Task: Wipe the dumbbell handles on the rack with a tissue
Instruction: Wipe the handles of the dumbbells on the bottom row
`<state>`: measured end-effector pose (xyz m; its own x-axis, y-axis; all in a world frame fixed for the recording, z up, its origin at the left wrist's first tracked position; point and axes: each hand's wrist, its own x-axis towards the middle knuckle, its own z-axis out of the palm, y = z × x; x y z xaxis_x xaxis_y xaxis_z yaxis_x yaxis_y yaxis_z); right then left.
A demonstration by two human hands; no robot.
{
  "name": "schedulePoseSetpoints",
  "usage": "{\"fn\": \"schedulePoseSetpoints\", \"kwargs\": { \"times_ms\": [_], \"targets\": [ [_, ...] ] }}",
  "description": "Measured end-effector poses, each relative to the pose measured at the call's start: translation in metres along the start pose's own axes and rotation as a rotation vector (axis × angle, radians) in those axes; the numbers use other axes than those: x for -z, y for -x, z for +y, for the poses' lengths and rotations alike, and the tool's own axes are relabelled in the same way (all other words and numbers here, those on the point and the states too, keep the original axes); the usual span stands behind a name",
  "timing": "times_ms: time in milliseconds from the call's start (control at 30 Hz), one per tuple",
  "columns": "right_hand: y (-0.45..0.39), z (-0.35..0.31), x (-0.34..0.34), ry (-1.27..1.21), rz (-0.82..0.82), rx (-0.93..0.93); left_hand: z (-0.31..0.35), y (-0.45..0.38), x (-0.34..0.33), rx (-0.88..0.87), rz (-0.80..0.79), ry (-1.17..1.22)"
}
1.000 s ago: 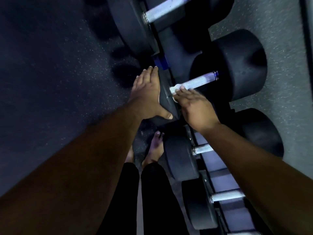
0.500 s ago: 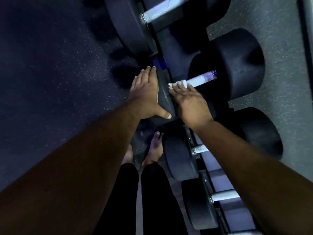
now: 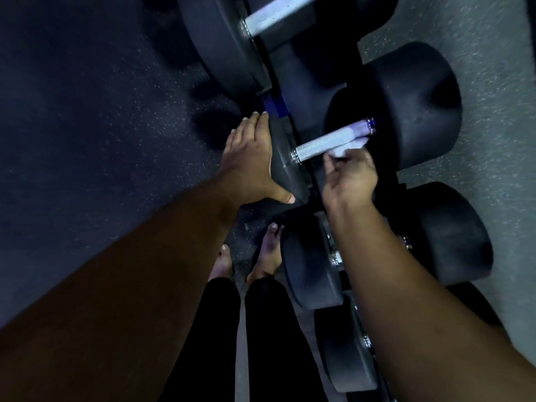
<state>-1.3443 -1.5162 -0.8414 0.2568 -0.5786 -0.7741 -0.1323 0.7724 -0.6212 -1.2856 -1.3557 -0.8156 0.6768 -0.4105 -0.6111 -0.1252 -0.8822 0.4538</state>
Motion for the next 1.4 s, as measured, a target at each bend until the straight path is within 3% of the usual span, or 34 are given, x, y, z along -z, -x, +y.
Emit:
{"fn": "schedulePoseSetpoints", "kwargs": {
  "times_ms": [100, 167, 267, 333, 433, 567, 733, 867, 900, 967, 1033, 1233, 1400],
  "targets": [
    [0.015, 0.015, -0.004, 0.157, -0.135, -0.102, 0.001, 0.001, 0.001, 0.000, -0.015, -0.001],
    [0.008, 0.001, -0.008, 0.022, -0.178, -0.102, -0.001, 0.001, 0.002, 0.005, -0.017, -0.005],
    [-0.017, -0.019, -0.010, -0.137, 0.014, 0.003, 0.000, 0.001, 0.002, 0.000, -0.016, -0.001],
    [-0.013, -0.001, -0.009, 0.023, -0.027, 0.034, 0.001, 0.000, 0.002, 0.003, -0.015, 0.002],
    [0.004, 0.031, 0.001, 0.274, -0.227, -0.057, 0.001, 0.001, 0.003, 0.008, -0.021, 0.009],
    [0.000, 0.023, 0.007, 0.709, -0.163, -0.038, 0.001, 0.004, 0.001, 0.000, -0.021, 0.020],
    [0.024, 0.013, 0.010, 1.404, -0.324, 0.275, 0.003, 0.005, 0.002, 0.010, -0.017, 0.037],
    [0.025, -0.016, -0.004, 1.586, -0.423, 0.846, 0.001, 0.010, 0.000, -0.009, -0.006, 0.045],
    [0.018, -0.018, -0.008, 1.745, -0.481, 0.941, 0.001, 0.011, -0.001, -0.022, -0.002, 0.046],
    [0.007, -0.013, -0.010, 2.137, -0.638, 1.031, -0.001, 0.013, -0.002, -0.037, 0.010, 0.034],
    [0.008, -0.004, 0.000, 2.333, -0.733, 1.076, -0.001, 0.017, -0.004, -0.046, 0.033, 0.003],
    [0.023, -0.013, 0.046, 2.371, -0.794, 0.952, 0.002, 0.047, -0.024, -0.056, 0.136, -0.044],
    [0.057, -0.033, 0.111, 1.910, -0.630, 0.890, 0.011, 0.094, -0.057, -0.076, 0.159, -0.049]
  ]
}}
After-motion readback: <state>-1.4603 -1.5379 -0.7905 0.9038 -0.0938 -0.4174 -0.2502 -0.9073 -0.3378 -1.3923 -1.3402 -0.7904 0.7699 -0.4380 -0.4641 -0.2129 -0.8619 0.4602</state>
